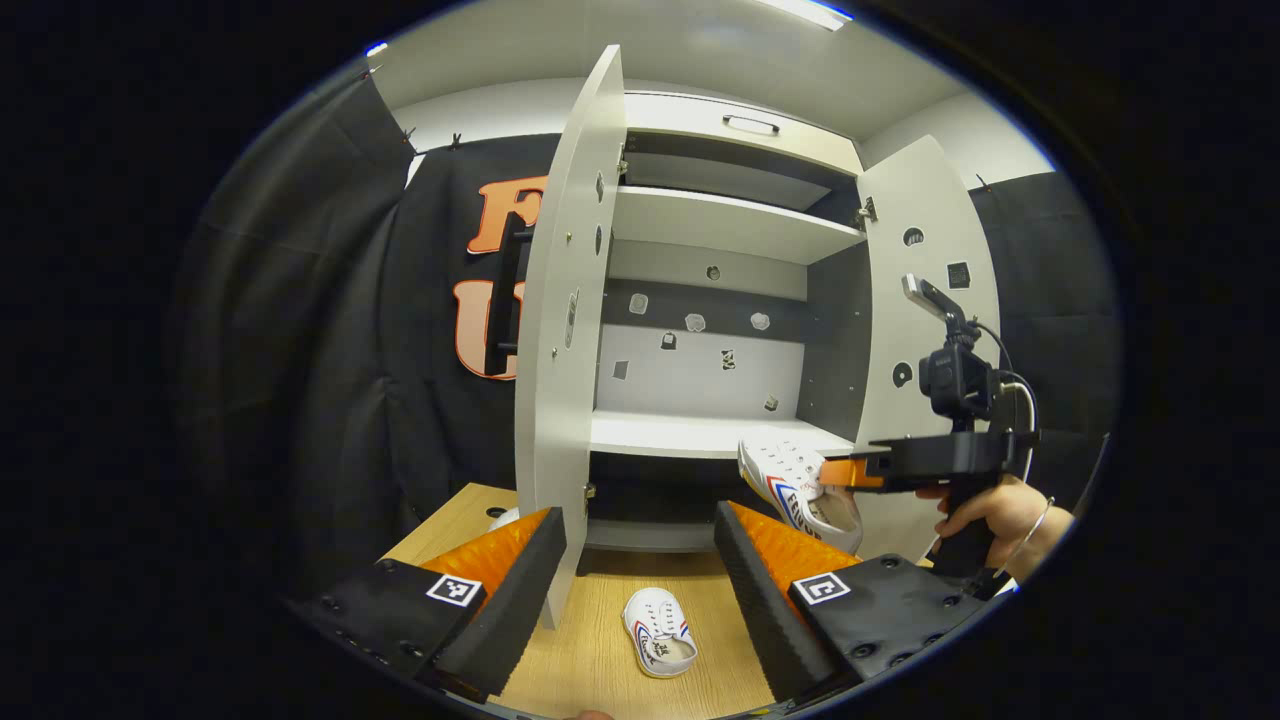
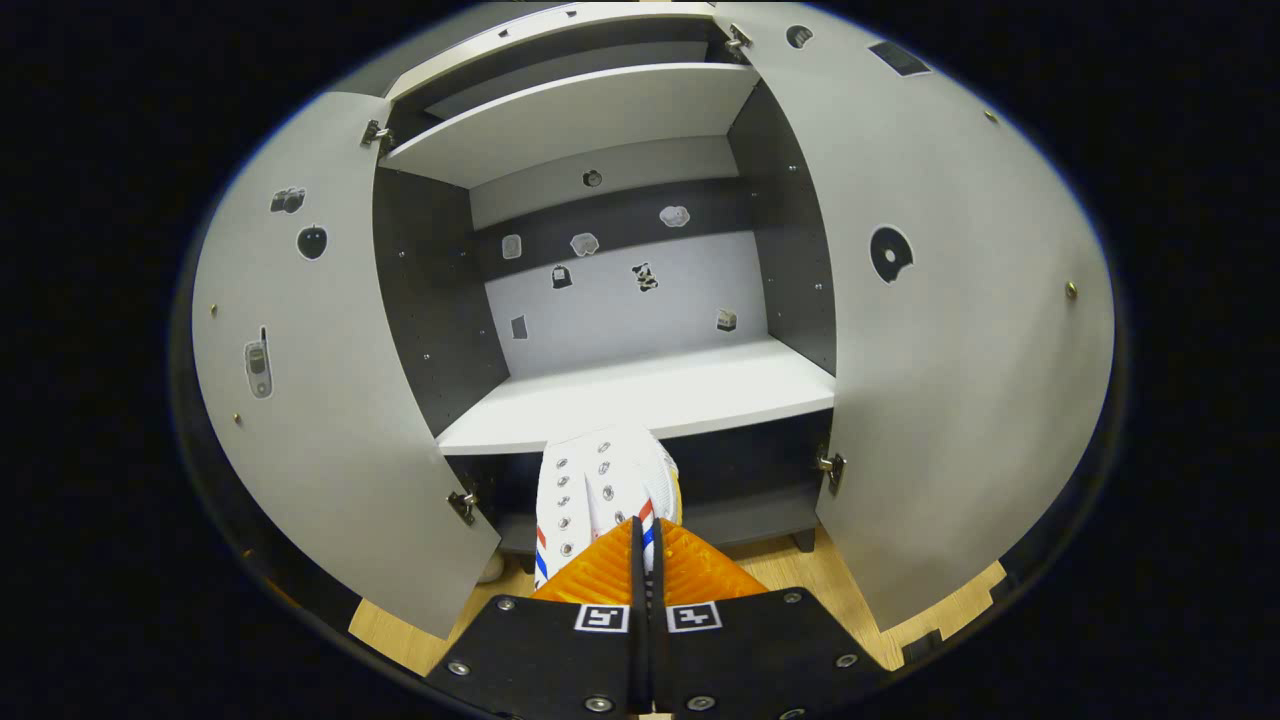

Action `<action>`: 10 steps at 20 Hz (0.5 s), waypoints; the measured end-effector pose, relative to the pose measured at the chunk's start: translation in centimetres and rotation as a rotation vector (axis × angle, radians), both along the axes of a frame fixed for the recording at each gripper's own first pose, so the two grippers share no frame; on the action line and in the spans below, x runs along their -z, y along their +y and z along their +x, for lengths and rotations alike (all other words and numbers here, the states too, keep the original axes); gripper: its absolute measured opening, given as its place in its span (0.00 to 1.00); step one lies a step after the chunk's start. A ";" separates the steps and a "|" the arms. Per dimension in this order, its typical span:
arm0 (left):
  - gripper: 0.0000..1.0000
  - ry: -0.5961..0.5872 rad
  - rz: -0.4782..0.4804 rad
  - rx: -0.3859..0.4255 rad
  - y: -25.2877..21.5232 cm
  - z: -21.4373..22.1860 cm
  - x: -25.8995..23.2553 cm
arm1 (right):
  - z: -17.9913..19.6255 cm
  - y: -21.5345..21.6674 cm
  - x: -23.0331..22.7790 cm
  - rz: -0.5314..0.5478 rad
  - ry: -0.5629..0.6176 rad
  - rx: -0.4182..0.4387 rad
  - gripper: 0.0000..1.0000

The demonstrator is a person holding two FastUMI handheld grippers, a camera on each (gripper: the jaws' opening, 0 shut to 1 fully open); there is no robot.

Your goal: Grab one shoe with the right hand and put it into the shoe cabinet, grab the other shoe with the left hand and put it into the shoe cabinet; then close the right door with the right hand and the left door with the left hand.

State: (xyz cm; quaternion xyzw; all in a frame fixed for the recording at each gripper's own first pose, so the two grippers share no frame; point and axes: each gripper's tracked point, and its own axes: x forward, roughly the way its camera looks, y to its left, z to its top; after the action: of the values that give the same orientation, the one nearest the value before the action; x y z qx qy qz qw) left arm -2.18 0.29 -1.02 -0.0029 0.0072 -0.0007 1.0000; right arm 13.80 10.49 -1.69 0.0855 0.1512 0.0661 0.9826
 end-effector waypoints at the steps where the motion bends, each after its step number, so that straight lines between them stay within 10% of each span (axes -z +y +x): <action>1: 0.97 -0.007 0.003 -0.003 0.2 0.1 -0.3 | 1.0 0.2 -0.8 0.004 -0.005 0.001 0.00; 10: 0.97 -0.009 0.011 -0.031 1.8 1.3 0.1 | 11.8 1.2 -7.5 -0.036 -0.041 0.031 0.00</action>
State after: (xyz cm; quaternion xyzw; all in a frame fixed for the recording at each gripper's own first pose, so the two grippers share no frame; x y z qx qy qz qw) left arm -0.92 2.11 -1.16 0.0026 0.0024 0.0146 0.9999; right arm 25.56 11.71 5.80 0.0687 0.1309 0.0501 0.9877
